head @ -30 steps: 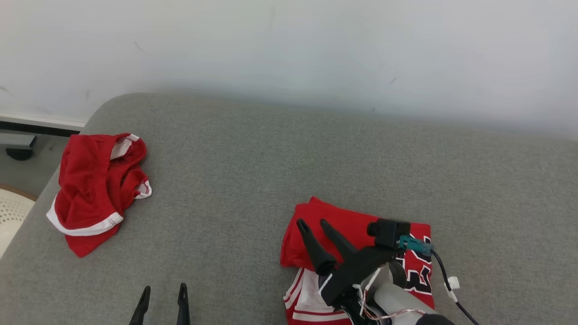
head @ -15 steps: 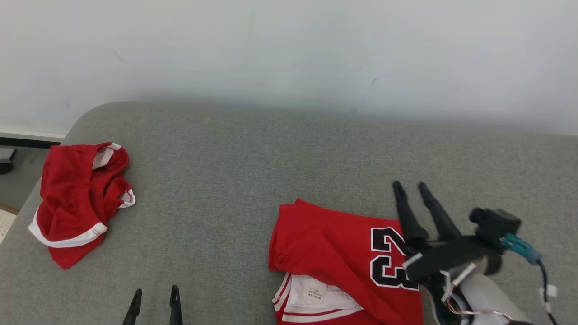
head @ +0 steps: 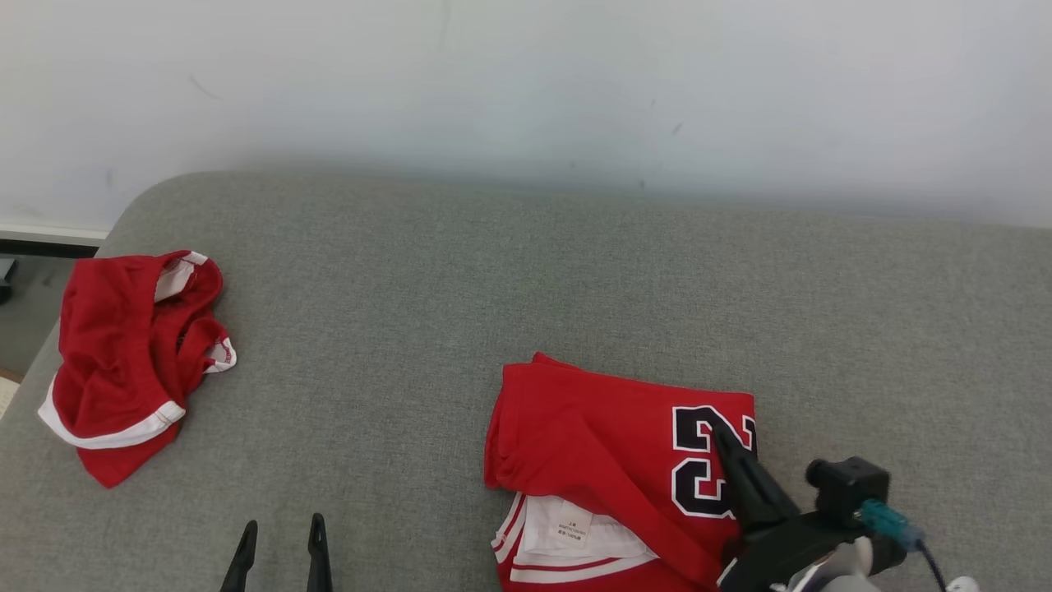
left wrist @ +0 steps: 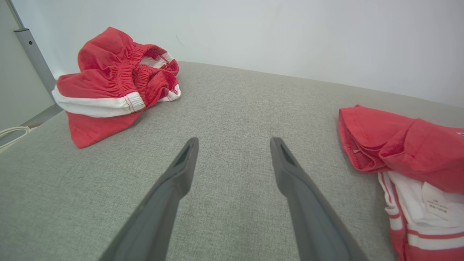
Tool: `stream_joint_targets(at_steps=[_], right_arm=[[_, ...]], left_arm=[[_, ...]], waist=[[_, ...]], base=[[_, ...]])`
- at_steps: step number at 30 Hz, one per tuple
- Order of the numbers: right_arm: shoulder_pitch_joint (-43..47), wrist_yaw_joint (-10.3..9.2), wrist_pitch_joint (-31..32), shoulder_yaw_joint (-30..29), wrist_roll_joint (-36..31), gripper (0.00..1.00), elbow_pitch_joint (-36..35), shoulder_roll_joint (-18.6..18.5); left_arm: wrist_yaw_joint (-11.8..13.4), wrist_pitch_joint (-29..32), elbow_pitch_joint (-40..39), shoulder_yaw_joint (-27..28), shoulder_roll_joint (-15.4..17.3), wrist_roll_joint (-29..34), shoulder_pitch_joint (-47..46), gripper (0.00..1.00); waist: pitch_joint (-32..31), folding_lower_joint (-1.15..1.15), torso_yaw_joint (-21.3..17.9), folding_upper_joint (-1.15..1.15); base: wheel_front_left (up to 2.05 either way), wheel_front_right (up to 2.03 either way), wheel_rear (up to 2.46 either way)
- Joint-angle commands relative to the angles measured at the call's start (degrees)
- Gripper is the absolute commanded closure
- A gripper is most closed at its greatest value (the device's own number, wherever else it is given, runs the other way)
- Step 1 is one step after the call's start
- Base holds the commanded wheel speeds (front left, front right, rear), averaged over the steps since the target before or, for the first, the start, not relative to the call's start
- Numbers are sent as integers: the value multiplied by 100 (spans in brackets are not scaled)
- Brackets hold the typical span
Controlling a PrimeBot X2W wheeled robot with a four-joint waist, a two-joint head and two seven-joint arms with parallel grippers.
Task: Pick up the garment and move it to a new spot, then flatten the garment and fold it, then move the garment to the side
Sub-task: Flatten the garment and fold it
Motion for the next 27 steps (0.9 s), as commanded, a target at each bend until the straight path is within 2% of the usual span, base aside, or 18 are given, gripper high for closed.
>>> stream_joint_targets(at_steps=[1,7,13,23,27], right_arm=[[-54,-11,-7,33,25,100,59,70],[-269,-11,-7,541,-246,100,662,207],[-424,-11,-7,979,-112,100,1170,519],[-389,-11,-7,1920,311,100,1237,839],[-470,-11,-8,2014,503,100,1069,871]], left_arm=[[2,-18,6,0,0,6,-85,0],[-53,-18,58,-16,0,38,-92,0],[-35,-18,79,-52,0,-6,-113,0],[-17,-18,85,-57,0,-28,-54,0],[11,-18,67,-38,0,-40,-22,0]], waist=[[8,0,16,0],[10,0,115,0],[1,0,245,0],[-14,0,320,0],[-53,0,259,0]], base=[[0,0,0],[0,0,0],[0,0,0],[0,0,0],[0,0,0]])
